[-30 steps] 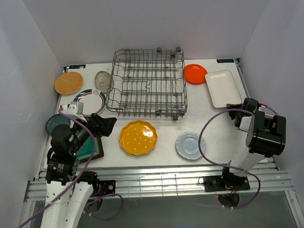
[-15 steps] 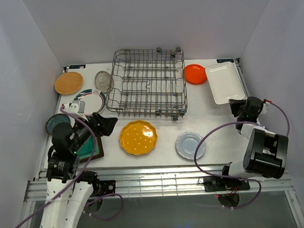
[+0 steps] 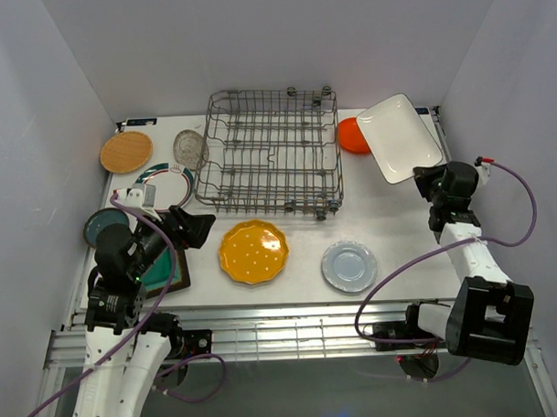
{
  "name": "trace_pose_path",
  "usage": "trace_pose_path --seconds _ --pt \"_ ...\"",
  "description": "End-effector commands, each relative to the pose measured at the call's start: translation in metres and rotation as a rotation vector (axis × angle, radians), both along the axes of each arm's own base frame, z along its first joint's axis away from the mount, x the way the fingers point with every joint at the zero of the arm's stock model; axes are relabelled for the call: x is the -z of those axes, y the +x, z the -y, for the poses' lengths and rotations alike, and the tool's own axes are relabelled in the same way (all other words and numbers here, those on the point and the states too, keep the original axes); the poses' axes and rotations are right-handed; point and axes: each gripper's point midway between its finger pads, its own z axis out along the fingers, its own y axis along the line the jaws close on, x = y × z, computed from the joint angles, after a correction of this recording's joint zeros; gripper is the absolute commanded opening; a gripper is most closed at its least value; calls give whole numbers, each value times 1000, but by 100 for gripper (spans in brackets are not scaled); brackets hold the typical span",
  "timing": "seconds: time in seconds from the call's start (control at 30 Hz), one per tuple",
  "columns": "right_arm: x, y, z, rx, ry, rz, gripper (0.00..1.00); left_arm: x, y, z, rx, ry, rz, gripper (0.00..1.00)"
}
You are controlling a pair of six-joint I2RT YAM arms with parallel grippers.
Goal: Load the plates into the dish rack
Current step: Pick up the plate from the corner of the board, then insert the plate into the dish rack.
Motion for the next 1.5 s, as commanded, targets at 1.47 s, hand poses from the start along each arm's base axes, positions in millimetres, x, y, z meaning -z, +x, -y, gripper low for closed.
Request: trace_pose_path --seconds 1.47 --pt "-205 71 -152 125 -655 319 8 -3 -3 0 11 2 34 98"
